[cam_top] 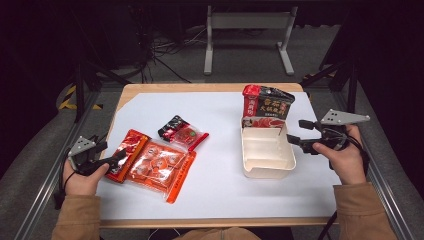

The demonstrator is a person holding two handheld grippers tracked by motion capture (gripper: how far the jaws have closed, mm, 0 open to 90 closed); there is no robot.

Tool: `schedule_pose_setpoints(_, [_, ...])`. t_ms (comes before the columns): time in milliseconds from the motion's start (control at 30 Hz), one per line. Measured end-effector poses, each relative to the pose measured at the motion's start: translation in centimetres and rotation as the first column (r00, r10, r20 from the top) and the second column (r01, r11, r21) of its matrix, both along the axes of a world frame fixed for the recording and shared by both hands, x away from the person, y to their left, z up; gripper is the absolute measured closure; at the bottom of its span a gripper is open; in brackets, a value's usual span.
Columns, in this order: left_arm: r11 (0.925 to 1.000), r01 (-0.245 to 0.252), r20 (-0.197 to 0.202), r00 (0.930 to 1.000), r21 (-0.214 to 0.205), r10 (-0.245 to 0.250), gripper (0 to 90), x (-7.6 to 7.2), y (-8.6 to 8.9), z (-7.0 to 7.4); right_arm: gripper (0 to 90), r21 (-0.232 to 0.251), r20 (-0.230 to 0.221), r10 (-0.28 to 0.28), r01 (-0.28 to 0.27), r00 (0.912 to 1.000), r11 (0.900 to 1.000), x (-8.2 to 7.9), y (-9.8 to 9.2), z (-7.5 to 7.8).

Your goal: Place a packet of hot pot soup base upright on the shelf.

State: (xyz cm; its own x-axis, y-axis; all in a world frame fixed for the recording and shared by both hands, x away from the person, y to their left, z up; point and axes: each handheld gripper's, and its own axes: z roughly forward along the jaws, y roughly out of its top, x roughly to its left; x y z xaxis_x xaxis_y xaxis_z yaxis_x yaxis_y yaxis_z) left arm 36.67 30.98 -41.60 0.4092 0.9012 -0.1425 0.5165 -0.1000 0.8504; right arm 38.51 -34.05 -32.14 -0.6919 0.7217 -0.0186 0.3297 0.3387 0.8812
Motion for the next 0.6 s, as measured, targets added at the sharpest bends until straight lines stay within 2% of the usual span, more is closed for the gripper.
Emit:
schedule_pose_setpoints(33, [1.0,0.0,0.0,1.0,0.0,0.0,21.0,0.0,0.0,0.0,26.8,0.0,0.0,0.0,0.0,1.0,1.0,0.0,0.0,0.0])
schedule_pose_setpoints(67, [1.0,-0.009,-0.022,0.9997,0.002,0.009,21.1,-0.3,0.1,-0.2,26.6,0.0,-0.002,0.001,-0.001,1.0,1.0,0.0,0.1,0.0])
schedule_pose_setpoints(133, [0.9999,-0.011,-0.023,0.9997,0.008,0.012,21.1,-0.3,0.2,-0.3,26.6,-0.002,-0.002,0.001,-0.001,1.0,1.0,0.0,0.1,0.0])
schedule_pose_setpoints(167, [0.9998,-0.017,-0.042,0.999,0.007,0.017,21.1,-0.6,0.4,-0.5,26.6,-0.004,-0.003,-0.001,0.001,1.0,1.0,0.0,0.1,-0.1])
schedule_pose_setpoints(433, [0.9993,-0.032,-0.075,0.9966,0.022,0.033,19.8,-1.1,1.0,-1.1,26.4,-0.012,-0.003,0.001,-0.001,1.0,0.9999,0.0,0.1,-0.1])
schedule_pose_setpoints(467, [0.9987,-0.035,-0.082,0.9959,0.036,0.038,19.4,-1.1,1.2,-1.2,26.4,-0.014,-0.003,0.001,-0.001,1.0,0.9999,0.0,0.2,-0.1])
schedule_pose_setpoints(600, [0.9981,-0.05,-0.135,0.9893,0.036,0.054,17.2,-1.1,1.6,-1.6,26.3,-0.017,-0.004,0.001,-0.001,1.0,0.9999,0.0,0.2,-0.1])
